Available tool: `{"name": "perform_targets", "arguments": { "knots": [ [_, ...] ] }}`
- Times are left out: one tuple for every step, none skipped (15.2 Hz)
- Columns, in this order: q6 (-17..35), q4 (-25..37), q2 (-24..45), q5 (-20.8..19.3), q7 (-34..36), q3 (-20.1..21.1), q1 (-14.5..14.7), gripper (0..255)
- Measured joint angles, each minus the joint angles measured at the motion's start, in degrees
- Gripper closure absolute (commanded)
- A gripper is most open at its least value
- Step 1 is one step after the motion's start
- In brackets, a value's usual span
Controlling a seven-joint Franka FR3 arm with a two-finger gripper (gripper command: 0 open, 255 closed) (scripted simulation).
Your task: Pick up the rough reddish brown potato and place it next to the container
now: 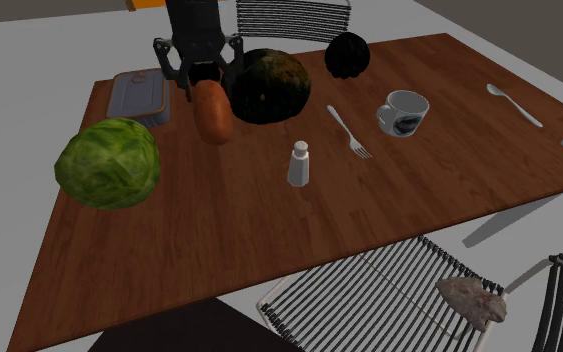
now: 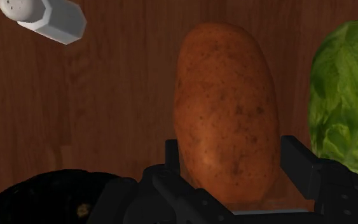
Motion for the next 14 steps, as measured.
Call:
{"name": "perform_targets", "arguments": {
  "knots": [
    [-0.52, 1.87, 1.33, -0.05, 1.26, 0.57, 0.69, 255],
    [-0.46, 2.48, 1.99, -0.03, 2.60, 1.16, 1.43, 255],
    [-0.96, 4.13, 3.13, -0.12, 3.71, 1.64, 2.05, 255],
    [-1.54, 6.76, 5.15, -0.33, 5.04, 2.17, 2.83, 255],
    [-1.80, 8.77, 6.93, -0.53, 6.40, 2.69, 3.67, 255],
    [-2.32, 10.67, 8.35, -0.69, 7.40, 3.06, 4.30, 255],
    [-2.87, 12.64, 9.76, -0.88, 8.49, 3.43, 5.02, 255],
    [-3.56, 14.70, 11.13, -1.09, 9.52, 3.78, 5.73, 255],
    [-4.09, 17.00, 12.88, -1.37, 10.76, 4.18, 6.63, 255],
    [-4.67, 19.07, 14.40, -1.61, 11.70, 4.46, 7.35, 255],
    [-5.50, 21.61, 16.12, -1.91, 12.81, 4.76, 8.24, 255],
    [-6.71, 25.41, 18.69, -2.34, 14.05, 5.06, 9.35, 255],
    [-6.84, 26.60, 19.77, -2.51, 14.77, 5.23, 9.95, 255],
    [-6.31, 26.25, 19.96, -2.54, 15.04, 5.29, 10.14, 255]
  ]
}}
